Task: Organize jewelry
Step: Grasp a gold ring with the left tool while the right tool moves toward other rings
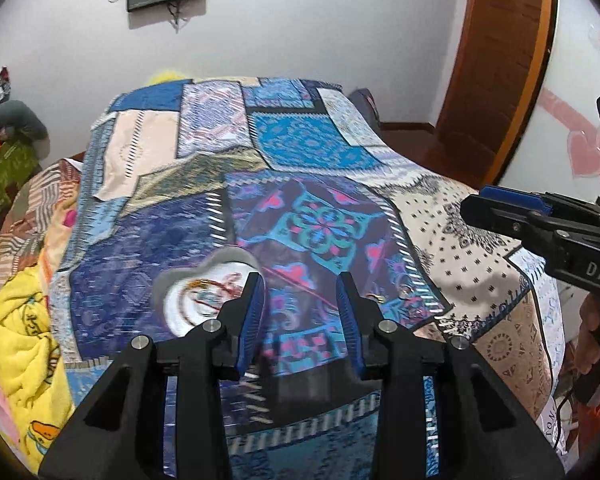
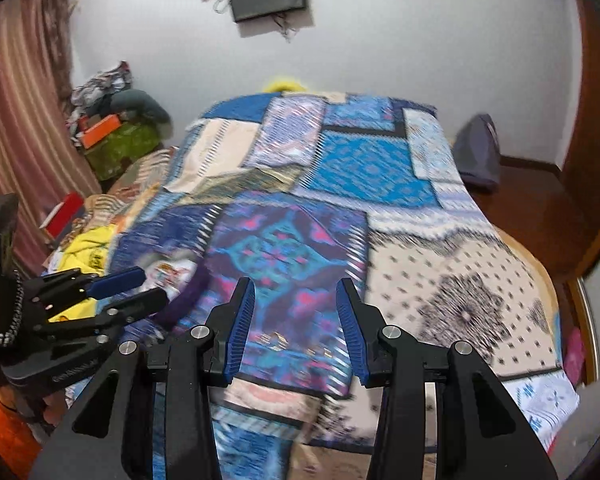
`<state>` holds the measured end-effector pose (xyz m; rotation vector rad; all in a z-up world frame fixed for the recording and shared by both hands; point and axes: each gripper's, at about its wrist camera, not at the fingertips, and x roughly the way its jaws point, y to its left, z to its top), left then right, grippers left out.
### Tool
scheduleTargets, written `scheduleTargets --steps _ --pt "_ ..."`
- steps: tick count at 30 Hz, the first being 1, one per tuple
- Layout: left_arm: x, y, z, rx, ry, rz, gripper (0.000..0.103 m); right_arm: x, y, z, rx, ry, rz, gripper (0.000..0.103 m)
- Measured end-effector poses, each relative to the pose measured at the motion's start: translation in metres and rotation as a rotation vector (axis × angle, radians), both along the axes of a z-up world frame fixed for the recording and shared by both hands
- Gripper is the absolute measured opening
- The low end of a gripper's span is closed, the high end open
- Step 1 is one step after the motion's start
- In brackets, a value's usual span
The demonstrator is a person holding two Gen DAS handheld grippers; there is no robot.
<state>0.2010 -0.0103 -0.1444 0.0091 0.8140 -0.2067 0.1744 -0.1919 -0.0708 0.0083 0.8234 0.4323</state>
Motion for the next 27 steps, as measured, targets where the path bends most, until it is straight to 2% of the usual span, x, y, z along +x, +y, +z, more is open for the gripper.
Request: scheduleTargets --steps 7,20,24,27 --pt "0.011 -0.026 -0.027 0.004 0.071 -0.053 0.037 0.005 -0.022 -0.03 -0.027 0.084 -0.021 0.039" --pt "0.028 -0.057 -0.072 0.034 0.171 -0.143 0.037 0.017 -0.019 -0.081 -0.031 0.229 0.057 0.039" --pt "0.036 -0.058 -0.082 0.023 0.203 -0.154 0.025 0.018 -0.014 -0.085 -0.046 0.229 0.083 0.039" --pt "0.04 -0.059 -0.088 0.019 0.219 -0.152 0.021 0.02 -0.007 -0.09 -0.039 0.248 0.108 0.039"
